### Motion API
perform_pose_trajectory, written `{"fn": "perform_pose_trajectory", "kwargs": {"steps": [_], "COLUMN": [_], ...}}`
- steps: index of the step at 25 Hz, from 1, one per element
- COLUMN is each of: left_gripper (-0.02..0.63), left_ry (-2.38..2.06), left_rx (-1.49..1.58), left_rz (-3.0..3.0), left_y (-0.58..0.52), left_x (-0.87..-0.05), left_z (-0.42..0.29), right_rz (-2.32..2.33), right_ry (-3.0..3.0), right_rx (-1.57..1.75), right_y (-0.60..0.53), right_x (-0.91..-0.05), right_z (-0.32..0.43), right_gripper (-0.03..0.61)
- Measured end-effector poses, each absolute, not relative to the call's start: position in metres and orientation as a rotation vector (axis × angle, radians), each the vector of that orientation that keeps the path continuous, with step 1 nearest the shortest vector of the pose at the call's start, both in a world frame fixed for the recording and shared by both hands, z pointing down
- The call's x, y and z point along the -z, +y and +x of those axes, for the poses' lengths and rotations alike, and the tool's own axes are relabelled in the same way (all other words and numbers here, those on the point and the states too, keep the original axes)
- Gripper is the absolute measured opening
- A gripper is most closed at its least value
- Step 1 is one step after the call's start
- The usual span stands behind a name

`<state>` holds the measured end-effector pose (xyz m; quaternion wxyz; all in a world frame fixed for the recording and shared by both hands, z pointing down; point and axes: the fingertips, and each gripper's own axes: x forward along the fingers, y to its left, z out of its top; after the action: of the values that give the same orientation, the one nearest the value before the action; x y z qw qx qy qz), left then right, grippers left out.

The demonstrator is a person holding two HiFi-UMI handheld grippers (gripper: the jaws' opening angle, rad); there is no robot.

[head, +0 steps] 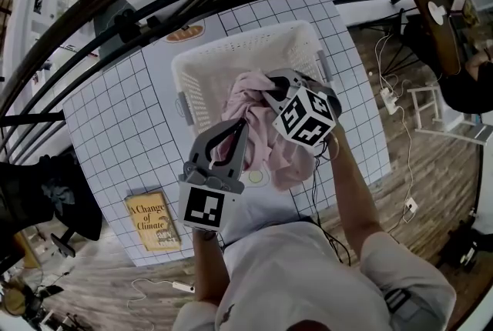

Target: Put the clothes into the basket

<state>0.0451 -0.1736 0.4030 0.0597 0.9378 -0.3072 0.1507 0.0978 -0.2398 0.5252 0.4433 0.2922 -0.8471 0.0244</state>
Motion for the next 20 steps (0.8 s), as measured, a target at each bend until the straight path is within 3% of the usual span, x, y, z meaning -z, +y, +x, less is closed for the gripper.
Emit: {"fn": "perform_pose_trajectory", "kwargs": {"steps": [14, 20], "left_gripper": [0.003, 0.003], "left_ry": [-0.919, -0.914], "left_rx": [-0.499, -0.508], "left_rz": [2.829, 2.826], "left_y": [-0.177, -0.176], "left_x": [-0.411, -0.412], "left_z": [0.046, 0.048], "right_rz": [0.606, 0.586], "right_ry": [-2.027, -1.99], "right_rx": [-0.005, 0.033], "right_y": [-0.237, -0.234], "right_x": [-0.547, -0.55], "right_z": [0.095, 0.101], "right_gripper": [0.048, 0.12]}}
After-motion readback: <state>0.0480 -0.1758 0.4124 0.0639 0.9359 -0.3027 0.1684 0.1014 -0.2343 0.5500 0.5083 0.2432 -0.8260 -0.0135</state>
